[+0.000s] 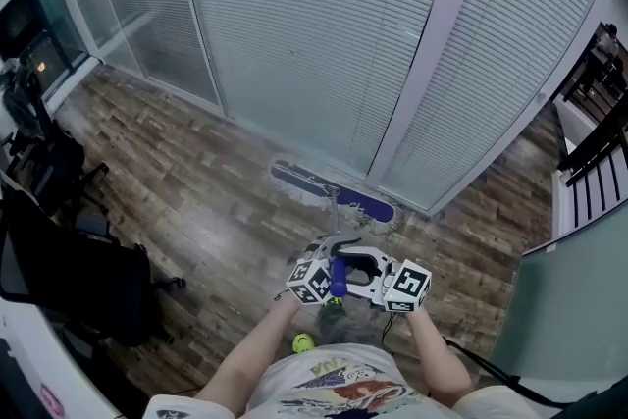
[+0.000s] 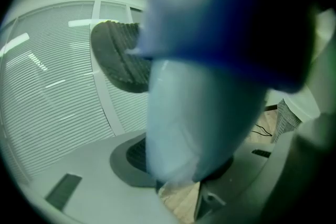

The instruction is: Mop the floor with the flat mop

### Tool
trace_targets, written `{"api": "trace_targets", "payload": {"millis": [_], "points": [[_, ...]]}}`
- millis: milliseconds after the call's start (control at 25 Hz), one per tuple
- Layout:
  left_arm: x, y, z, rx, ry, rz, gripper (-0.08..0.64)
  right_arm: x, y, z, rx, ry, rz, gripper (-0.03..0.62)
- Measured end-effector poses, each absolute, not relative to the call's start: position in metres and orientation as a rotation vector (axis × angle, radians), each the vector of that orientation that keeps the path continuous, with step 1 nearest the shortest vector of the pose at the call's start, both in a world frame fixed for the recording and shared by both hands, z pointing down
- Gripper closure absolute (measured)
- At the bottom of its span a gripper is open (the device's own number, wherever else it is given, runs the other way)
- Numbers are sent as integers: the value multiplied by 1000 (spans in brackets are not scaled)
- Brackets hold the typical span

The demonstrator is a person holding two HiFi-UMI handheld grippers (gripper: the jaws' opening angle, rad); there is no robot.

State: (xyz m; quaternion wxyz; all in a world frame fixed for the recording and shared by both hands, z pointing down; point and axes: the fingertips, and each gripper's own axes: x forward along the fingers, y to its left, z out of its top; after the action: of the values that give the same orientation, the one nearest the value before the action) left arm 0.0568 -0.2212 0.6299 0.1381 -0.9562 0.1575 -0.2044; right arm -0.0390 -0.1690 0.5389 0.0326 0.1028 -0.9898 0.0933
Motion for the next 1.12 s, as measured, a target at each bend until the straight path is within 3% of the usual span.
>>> {"api": "trace_targets", "payload": {"millis": [720, 1120], "points": [[43, -47, 645, -2763, 493, -614, 411, -51, 10, 555, 309, -3027, 336, 360], [96, 54, 647, -2743, 526, -684, 408, 8, 113, 551, 255, -3046, 335, 360]]}}
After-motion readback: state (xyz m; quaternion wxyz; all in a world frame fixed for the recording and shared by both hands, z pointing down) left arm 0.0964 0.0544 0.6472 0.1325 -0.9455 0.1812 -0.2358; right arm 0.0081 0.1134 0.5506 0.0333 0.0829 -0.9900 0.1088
